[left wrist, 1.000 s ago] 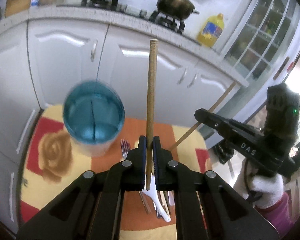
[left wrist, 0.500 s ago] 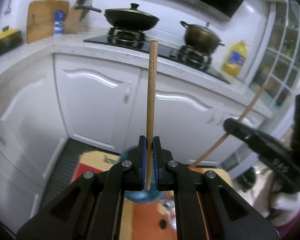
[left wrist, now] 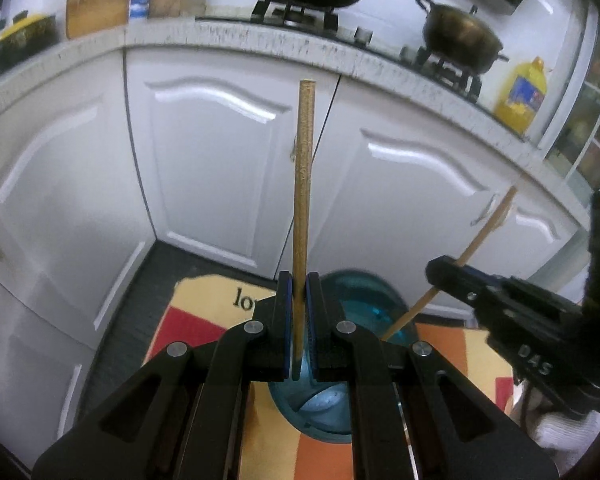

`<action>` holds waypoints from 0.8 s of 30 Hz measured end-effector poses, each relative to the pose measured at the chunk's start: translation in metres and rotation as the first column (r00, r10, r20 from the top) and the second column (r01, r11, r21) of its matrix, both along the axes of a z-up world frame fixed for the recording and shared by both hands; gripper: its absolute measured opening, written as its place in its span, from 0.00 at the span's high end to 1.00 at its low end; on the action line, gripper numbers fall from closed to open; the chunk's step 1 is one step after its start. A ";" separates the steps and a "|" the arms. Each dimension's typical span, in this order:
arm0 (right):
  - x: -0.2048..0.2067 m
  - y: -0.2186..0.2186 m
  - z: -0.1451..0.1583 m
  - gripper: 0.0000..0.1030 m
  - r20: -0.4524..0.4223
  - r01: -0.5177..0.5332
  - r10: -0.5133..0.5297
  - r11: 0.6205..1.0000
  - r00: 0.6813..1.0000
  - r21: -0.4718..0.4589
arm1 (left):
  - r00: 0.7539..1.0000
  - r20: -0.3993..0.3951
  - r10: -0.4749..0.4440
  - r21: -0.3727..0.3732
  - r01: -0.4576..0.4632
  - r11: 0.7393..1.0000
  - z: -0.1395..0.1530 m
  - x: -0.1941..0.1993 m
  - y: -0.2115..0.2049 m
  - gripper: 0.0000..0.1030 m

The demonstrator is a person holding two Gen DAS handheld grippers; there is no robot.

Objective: Organize utensils
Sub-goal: 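Lift both chopsticks and lower them into the floral cup with both grippers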

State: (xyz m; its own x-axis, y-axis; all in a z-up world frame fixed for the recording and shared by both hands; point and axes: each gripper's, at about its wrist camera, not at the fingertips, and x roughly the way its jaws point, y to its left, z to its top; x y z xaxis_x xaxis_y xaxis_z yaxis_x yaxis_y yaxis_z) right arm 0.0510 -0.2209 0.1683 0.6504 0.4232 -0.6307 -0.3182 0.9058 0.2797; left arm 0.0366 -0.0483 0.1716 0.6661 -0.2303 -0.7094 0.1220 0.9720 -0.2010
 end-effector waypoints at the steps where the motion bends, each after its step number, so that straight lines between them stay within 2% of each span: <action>1: 0.002 -0.002 -0.005 0.94 -0.012 0.004 -0.004 1.000 1.000 0.003 | 1.000 -0.008 0.002 0.007 -0.002 1.000 -0.004 0.000 -0.001 0.95; 5: 0.010 -0.009 -0.023 0.93 -0.060 0.015 -0.011 0.997 0.998 0.070 | 1.000 -0.024 0.011 0.005 -0.011 1.000 -0.008 0.001 -0.002 0.95; 7: 0.009 -0.009 -0.026 0.85 -0.065 0.023 -0.018 0.998 0.998 0.063 | 1.000 -0.023 0.013 0.002 -0.012 1.000 -0.009 -0.001 0.000 0.91; 8: 0.007 -0.009 -0.027 0.73 -0.064 0.029 -0.026 0.999 0.998 0.045 | 1.000 -0.025 0.014 -0.002 -0.014 1.000 -0.009 -0.002 0.001 0.86; 9: 0.005 -0.009 -0.027 0.68 -0.062 0.031 -0.029 0.999 0.998 0.041 | 1.000 -0.026 0.015 -0.006 -0.015 1.000 -0.008 -0.002 0.001 0.80; 12: -0.003 -0.013 -0.027 0.68 -0.060 0.034 -0.031 0.998 0.998 0.050 | 0.999 -0.030 0.021 -0.031 -0.022 0.999 -0.008 -0.006 0.004 0.72; 15: -0.012 -0.018 -0.026 0.67 -0.060 0.044 -0.040 0.997 0.997 0.058 | 0.999 -0.033 0.031 -0.043 -0.032 0.999 -0.006 -0.013 0.005 0.68; 20: -0.033 -0.029 -0.024 0.64 -0.059 0.080 -0.076 0.995 0.995 0.053 | 0.999 -0.013 0.044 -0.016 -0.044 0.999 0.000 -0.030 0.003 0.67; 24: -0.054 -0.032 -0.021 0.62 -0.043 0.100 -0.099 0.995 0.994 0.015 | 0.999 0.020 0.046 0.010 -0.047 0.999 0.006 -0.049 -0.001 0.66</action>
